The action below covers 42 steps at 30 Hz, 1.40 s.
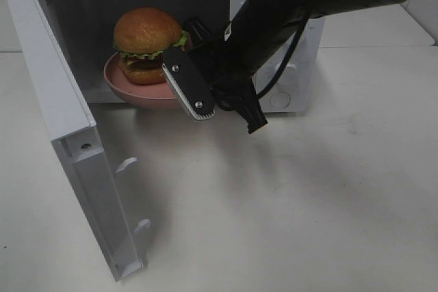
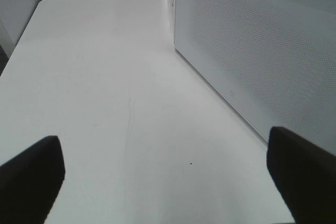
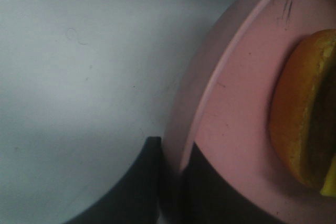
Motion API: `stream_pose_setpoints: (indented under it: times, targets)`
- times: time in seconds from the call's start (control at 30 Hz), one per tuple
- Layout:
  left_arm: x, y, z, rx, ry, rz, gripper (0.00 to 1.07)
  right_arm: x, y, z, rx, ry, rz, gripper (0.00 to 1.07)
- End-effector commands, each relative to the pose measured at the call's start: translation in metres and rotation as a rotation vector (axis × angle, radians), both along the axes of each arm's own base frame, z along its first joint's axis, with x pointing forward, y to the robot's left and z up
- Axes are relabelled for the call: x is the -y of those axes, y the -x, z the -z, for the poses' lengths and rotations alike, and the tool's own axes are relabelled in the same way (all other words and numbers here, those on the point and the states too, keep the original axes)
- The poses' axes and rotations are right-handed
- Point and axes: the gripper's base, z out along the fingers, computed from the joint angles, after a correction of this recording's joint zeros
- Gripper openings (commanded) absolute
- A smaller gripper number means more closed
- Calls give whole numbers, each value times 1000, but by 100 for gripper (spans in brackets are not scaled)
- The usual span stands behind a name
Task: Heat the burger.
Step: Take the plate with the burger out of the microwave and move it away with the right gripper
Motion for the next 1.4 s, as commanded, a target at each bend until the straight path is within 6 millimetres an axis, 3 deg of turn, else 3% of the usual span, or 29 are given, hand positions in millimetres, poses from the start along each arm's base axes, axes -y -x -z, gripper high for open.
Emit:
stream_pose_setpoints:
  times: [0.03,1.4]
  targets:
    - [0,1,0,20,1,-6,101,7,9,-21,75,-54,4,0]
    - [0,1,0,20,1,-6,101,117,158,-52,109,-149,62,0]
